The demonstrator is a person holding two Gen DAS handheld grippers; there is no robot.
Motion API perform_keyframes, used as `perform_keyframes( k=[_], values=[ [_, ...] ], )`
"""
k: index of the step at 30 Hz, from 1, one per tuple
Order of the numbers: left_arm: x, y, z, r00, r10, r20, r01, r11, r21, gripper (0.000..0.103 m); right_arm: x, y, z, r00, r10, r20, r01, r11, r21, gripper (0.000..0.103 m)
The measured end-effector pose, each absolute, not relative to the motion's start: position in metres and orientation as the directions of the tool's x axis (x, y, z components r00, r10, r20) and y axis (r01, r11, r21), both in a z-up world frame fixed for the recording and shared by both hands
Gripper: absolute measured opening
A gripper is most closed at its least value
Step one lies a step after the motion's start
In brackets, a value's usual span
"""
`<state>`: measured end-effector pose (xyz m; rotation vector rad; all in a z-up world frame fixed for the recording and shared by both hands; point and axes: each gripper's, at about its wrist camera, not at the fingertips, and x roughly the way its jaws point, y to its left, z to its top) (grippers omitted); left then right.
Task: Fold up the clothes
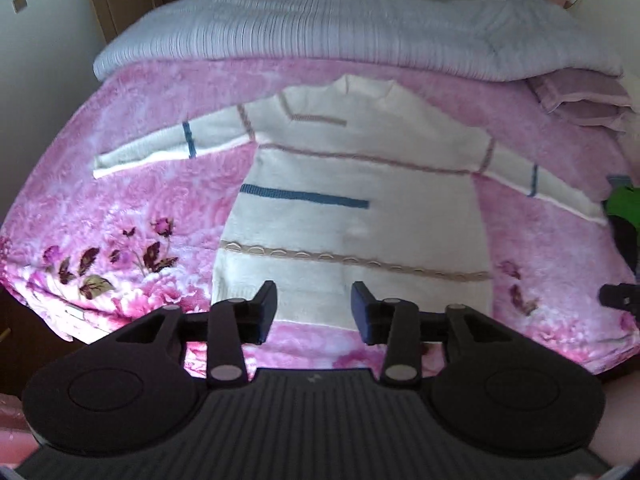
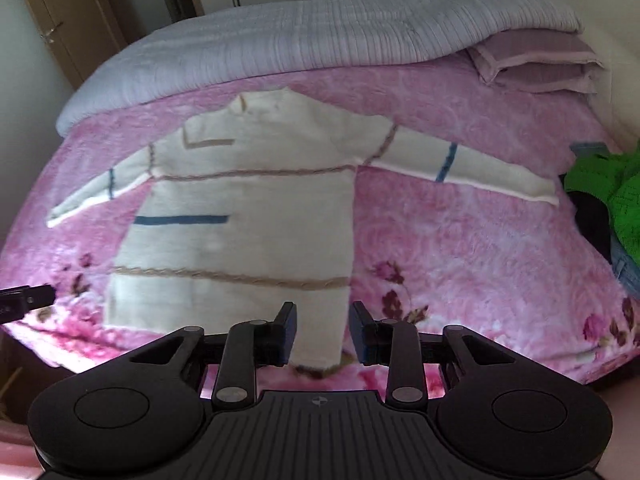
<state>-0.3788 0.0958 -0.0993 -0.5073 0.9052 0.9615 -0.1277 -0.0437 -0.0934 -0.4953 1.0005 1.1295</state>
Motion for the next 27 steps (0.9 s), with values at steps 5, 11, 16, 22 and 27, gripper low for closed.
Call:
perform_keyframes(
  k=[5, 11, 16, 22, 27],
  values=[
    [-0.381, 0.056, -0.082, 0.232, 0.486, -0.843, -0.862, 0.505, 0.054, 0.038, -0.144, -0.070, -0.079, 0.027, 0.494, -0.869, -0.914, 0.364, 0.179, 0.045],
    [-0.387, 0.025, -0.071, 0.214, 0.488, -0.846, -0.857, 0.510, 0.078, 0.038, -0.160, -0.088, -0.085, -0.053, 0.467, -0.883, -0.921, 0.319, 0.224, 0.047],
    [-0.389, 0.008, -0.060, 0.213, 0.497, -0.841, -0.850, 0.519, 0.092, 0.038, -0.168, -0.097, -0.076, -0.036, 0.458, -0.888, -0.930, 0.310, 0.197, 0.053],
    [-0.394, -0.001, -0.055, 0.217, 0.491, -0.844, -0.841, 0.533, 0.094, 0.038, -0.180, -0.106, -0.067, -0.006, 0.468, -0.884, -0.945, 0.285, 0.157, 0.061],
    [-0.399, -0.007, -0.055, 0.217, 0.484, -0.848, -0.835, 0.543, 0.096, 0.039, -0.191, -0.111, -0.065, 0.030, 0.451, -0.892, -0.953, 0.282, 0.110, 0.062]
  ],
)
